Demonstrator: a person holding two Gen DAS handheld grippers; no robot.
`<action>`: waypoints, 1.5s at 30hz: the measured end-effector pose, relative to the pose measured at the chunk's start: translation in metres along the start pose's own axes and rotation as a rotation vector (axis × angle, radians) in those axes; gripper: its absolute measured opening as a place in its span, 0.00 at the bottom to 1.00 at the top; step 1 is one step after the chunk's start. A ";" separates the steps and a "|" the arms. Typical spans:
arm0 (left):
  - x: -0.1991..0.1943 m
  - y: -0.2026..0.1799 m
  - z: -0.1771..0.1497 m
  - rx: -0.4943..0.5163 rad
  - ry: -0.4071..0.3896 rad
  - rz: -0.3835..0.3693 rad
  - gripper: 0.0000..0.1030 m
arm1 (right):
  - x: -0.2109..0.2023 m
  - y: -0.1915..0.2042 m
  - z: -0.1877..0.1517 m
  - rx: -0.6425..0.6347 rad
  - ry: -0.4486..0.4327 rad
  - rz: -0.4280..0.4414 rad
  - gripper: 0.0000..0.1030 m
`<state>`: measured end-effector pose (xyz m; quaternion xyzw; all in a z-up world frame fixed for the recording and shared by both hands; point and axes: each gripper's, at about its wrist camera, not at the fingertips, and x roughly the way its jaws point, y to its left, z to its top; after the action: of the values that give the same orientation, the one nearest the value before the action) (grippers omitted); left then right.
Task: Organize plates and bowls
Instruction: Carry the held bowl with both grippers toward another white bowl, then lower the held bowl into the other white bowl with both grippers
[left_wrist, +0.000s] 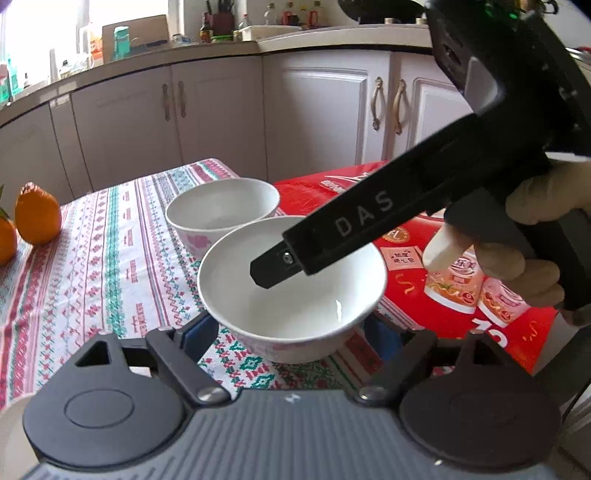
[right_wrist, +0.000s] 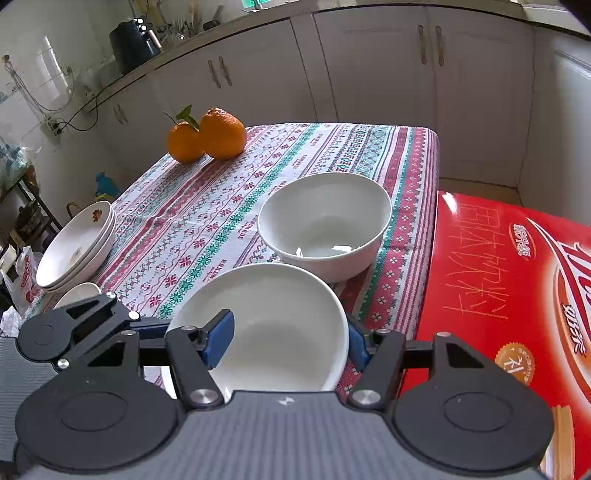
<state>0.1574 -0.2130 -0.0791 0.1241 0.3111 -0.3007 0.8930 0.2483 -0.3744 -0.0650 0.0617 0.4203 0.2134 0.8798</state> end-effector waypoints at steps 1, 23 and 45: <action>-0.004 0.001 0.001 0.008 0.001 -0.005 0.83 | -0.002 0.001 0.000 0.009 0.000 0.004 0.66; -0.113 0.038 -0.017 0.077 0.000 -0.046 0.83 | -0.042 0.112 -0.005 0.023 -0.021 0.041 0.66; -0.146 0.097 -0.051 -0.034 0.023 0.035 0.83 | 0.007 0.188 0.008 -0.085 0.037 0.101 0.67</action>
<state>0.1012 -0.0483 -0.0233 0.1178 0.3242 -0.2782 0.8965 0.1979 -0.2014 -0.0106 0.0416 0.4236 0.2764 0.8616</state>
